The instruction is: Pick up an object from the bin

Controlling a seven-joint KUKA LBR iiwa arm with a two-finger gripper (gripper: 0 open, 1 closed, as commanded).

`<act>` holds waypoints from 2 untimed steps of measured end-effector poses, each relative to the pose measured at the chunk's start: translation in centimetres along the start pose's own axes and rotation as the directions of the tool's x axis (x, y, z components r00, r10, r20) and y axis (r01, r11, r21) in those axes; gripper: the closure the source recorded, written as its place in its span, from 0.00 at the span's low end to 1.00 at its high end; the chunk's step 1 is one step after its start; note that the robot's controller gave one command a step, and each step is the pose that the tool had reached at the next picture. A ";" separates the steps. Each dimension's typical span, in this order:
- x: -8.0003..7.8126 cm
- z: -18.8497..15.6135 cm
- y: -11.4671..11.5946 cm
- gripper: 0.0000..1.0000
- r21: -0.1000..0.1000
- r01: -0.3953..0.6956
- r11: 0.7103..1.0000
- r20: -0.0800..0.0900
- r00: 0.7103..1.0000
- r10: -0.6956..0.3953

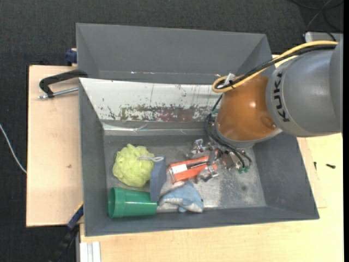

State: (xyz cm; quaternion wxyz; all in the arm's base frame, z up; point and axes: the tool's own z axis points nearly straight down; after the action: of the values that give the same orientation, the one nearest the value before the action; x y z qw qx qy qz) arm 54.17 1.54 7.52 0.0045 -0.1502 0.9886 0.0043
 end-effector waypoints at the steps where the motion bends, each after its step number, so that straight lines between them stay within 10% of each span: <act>1: 0.0 0.0 0.0 1.00 0.000 0.000 1.000 0.000 1.000 0.000; 2: -0.6 -12.1 -3.4 1.00 0.007 0.000 1.000 -0.006 1.000 0.000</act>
Offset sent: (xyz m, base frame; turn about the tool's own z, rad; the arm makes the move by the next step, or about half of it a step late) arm 0.0139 -0.0325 0.1200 -0.0019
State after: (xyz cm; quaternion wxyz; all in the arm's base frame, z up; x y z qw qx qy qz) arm 55.66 -1.67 19.57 0.0020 -0.1502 0.9886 0.0001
